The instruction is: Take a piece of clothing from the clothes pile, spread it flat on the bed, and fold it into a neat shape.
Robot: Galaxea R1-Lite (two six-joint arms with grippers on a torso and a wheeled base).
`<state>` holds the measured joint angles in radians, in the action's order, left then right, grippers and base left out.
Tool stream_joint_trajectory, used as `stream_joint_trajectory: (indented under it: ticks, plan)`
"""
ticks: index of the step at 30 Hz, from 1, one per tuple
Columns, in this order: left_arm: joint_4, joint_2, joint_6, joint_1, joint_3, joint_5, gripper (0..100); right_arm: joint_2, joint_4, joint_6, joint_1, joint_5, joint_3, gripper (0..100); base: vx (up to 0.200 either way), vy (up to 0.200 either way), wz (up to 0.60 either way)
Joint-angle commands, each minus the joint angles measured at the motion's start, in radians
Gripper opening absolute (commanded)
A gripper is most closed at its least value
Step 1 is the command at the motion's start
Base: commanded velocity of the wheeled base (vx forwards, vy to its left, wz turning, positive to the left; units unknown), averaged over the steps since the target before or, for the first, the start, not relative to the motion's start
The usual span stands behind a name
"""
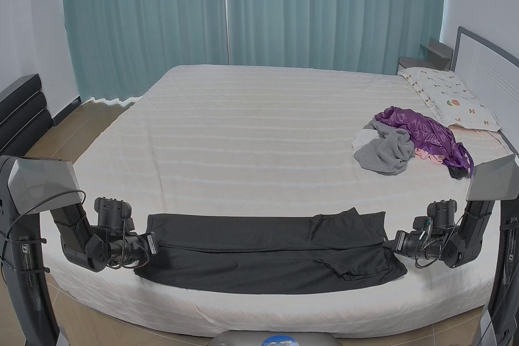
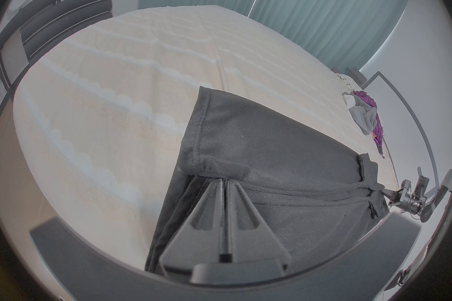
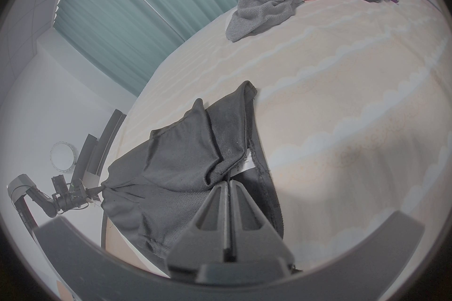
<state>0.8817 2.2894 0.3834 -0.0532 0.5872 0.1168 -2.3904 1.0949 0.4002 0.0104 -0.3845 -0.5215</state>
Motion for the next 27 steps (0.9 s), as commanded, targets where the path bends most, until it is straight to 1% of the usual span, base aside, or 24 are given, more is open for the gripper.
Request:
stream_joint_trajectory:
  ticks: [1,3,8,22,23,24,25,27]
  plan:
    - [0.000,-0.010,0.000,0.009,0.000,0.000,0,0.007,0.000,0.008,-0.001,-0.001,-0.003,0,0.000,0.000,0.00]
    - [-0.001,-0.014,0.000,0.012,0.002,0.000,0,0.007,0.003,0.015,-0.001,0.001,-0.003,0,0.000,0.000,0.00]
    - [-0.001,-0.022,-0.005,0.024,0.000,-0.019,0,-0.007,0.077,0.029,-0.004,0.007,0.009,0,0.000,0.000,0.00]
    - [0.000,-0.002,0.000,0.012,0.002,-0.016,0,-0.032,0.079,0.032,-0.013,0.026,-0.008,0,0.000,0.000,0.00]
    - [0.000,0.001,0.000,0.012,0.002,-0.017,100,-0.035,0.079,0.032,-0.013,0.027,-0.008,0,0.000,0.000,0.00]
    - [0.000,0.001,0.000,0.010,0.002,-0.016,100,-0.036,0.080,0.032,-0.015,0.030,-0.009,0,0.000,0.000,0.00]
    - [0.000,0.001,0.000,0.010,0.000,-0.016,100,-0.036,0.080,0.032,-0.018,0.033,-0.009,100,0.000,0.000,0.00]
    - [0.000,-0.007,0.000,0.010,-0.001,-0.016,100,-0.029,0.079,0.032,-0.018,0.036,-0.012,100,0.000,0.000,0.00]
